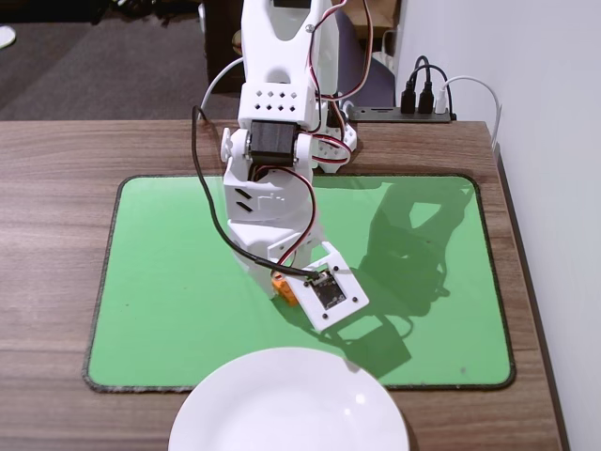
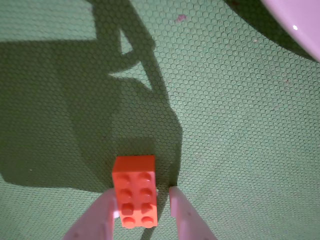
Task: Grasp a lego block and put it on the plate.
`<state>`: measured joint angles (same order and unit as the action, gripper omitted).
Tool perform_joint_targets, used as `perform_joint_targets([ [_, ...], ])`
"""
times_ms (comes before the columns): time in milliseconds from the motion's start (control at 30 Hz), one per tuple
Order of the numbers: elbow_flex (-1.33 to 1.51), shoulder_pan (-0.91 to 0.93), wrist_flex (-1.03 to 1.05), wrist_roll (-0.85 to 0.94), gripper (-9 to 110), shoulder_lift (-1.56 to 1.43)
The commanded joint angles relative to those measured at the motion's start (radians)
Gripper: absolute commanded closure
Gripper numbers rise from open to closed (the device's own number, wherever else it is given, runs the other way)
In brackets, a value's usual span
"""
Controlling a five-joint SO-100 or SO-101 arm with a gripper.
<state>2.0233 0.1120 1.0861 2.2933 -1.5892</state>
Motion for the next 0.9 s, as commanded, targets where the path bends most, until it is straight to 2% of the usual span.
perform_joint_targets([
  [0, -0.005, 0.003, -0.011, -0.005, 92, -0.003],
  [300, -0.005, 0.000, -0.011, -0.005, 99, -0.003],
  [867, -0.054, -0.017, 0.003, -0.066, 99, -0.072],
])
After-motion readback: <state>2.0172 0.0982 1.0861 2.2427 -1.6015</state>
